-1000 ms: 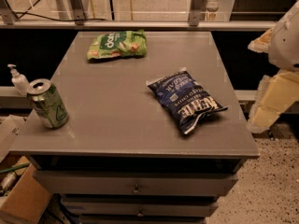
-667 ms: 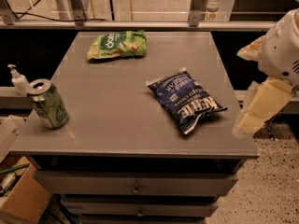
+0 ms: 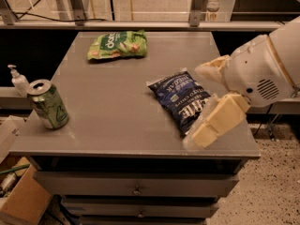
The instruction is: Pick green can
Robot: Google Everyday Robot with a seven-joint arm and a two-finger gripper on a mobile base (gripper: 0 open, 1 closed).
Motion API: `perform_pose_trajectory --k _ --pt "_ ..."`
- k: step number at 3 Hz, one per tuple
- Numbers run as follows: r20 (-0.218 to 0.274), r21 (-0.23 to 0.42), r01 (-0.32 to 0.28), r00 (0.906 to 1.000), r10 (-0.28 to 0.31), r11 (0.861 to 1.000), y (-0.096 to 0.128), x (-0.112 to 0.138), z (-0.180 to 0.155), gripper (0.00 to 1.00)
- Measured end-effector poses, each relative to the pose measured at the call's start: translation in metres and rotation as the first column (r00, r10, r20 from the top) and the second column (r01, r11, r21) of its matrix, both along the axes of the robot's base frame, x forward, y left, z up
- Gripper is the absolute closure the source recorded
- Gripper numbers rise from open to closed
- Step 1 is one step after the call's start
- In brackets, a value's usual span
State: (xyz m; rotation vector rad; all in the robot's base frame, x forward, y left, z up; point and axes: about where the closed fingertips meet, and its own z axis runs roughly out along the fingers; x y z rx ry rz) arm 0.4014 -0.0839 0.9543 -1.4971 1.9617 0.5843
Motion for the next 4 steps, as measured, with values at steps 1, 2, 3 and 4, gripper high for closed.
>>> perform_pose_trajectory --k 1,2,3,4 --pt "-0.013 0.13 -0.035 0.9992 0.037 0.991 0.031 -0.012 0.014 0.0" --pt "-0.002 0.133 -0.029 0.9995 0.03 0.991 0.027 -0.01 0.015 0.0" --pt "0.042 0.161 -0.039 0.9986 0.033 0.986 0.045 -0.009 0.002 0.0" --pt "0.094 0.22 -0.026 0.9956 0.005 0.975 0.082 0.006 -0.018 0.0"
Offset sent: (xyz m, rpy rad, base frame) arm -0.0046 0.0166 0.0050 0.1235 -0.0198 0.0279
